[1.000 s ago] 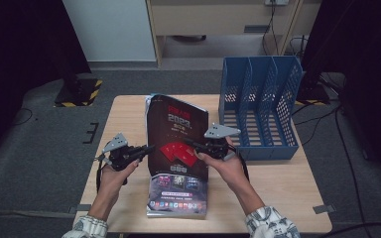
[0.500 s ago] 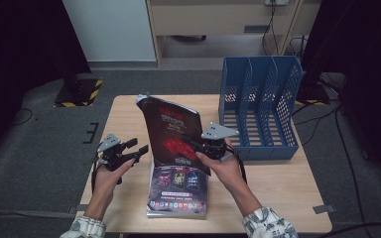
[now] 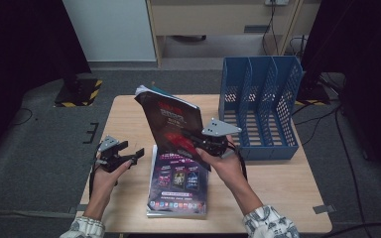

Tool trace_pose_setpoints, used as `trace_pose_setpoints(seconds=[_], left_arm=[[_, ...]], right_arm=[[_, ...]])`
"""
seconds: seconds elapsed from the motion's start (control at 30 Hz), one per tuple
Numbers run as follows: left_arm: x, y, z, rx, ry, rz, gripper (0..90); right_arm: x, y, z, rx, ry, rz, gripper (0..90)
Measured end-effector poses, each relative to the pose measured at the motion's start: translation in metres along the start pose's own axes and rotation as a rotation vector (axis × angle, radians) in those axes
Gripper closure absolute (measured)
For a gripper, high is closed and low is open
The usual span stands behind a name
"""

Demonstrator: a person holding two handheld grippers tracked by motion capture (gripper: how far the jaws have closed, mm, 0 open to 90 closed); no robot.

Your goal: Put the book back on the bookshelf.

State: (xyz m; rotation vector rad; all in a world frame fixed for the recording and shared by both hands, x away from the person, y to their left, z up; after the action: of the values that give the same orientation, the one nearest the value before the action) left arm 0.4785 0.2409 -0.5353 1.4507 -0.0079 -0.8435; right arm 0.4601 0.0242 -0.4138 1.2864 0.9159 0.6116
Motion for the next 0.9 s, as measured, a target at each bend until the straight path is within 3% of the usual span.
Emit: trace_pose_setpoints(seconds=[0.43,0.9], left_arm=[[-0.002,-0.003,-0.007,-0.007,0.037,0.000,15.4],[-0.005,-0.007,-0.015,-0.007,0.064,-0.011,15.9]], right_arm=[[-0.003,0.010,-0.004,0.020,0.016,0.026,87.0],[-0.010,0.015,0.014,0.051,-0.024,0.043,87.0]])
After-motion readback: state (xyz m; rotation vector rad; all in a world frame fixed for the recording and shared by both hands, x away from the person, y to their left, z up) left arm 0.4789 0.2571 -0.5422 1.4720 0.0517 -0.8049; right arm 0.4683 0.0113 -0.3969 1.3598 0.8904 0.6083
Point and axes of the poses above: each handheld gripper's, and its own axes: x roughly forward along the jaws, y roughly out of its top, z roughly to its right, the point moved 10 cm from there along x, roughly forward along the jaws, and after that the axes turned 2 degrees about -z, right-handed, at the moved point
